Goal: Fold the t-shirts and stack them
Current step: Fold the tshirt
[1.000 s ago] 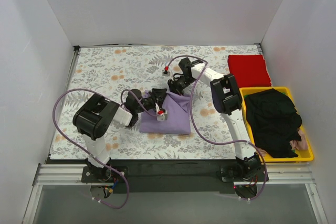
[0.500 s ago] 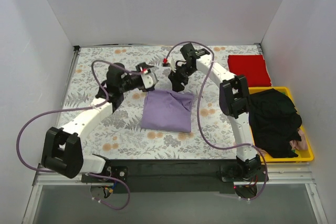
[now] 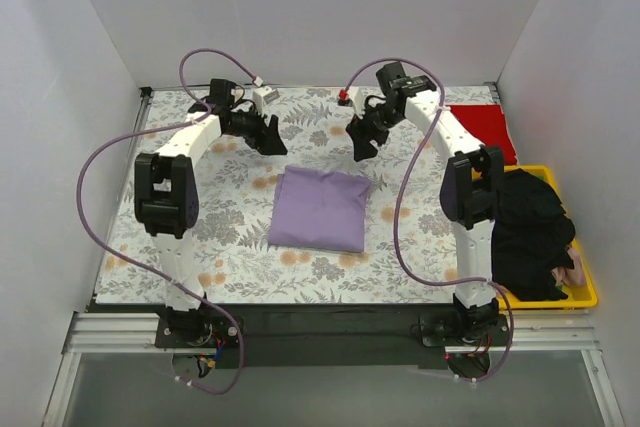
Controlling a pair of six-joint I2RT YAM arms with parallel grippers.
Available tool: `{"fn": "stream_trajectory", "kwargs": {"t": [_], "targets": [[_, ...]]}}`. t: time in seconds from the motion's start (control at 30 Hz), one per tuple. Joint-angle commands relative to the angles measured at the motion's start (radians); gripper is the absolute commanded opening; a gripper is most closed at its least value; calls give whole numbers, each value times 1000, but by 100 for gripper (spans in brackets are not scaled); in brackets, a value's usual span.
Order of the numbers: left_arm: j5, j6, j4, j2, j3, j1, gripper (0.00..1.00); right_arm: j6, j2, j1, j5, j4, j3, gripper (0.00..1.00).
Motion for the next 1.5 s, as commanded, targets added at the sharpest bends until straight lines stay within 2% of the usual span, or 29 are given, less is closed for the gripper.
{"fn": "stream_trajectory", "kwargs": {"t": [0.0,0.2,0.63,0.77,1.0,1.2,1.3,1.33,1.4,1.47], "targets": [[99,-65,-221,87,156,24,65,49,-3,-43,-65,-89,-52,75],[86,-48,-326,227,295,22,66,77,67,-73,-106,-95,-68,67],[68,-37,-298,290,267,-25,61,46,132,-63,-109,-95,-108,54],[66,-39,-295,295,267,-34,54,28,118,-56,-105,-96,-129,47],[39,-31,-298,304,247,-47,56,5,113,-45,-82,-105,-151,46],[4,-30,-275,307,229,-56,56,2,115,-37,-77,-112,-137,34],[0,-30,-269,301,227,-54,44,-1,106,-36,-72,-119,-129,24],[7,-28,-266,293,224,-54,30,-3,103,-34,-71,-124,-126,19],[23,-19,-263,257,204,-53,18,-3,92,-31,-66,-132,-120,14],[31,-17,-241,220,151,-50,0,-4,75,-25,-63,-141,-114,10]]}}
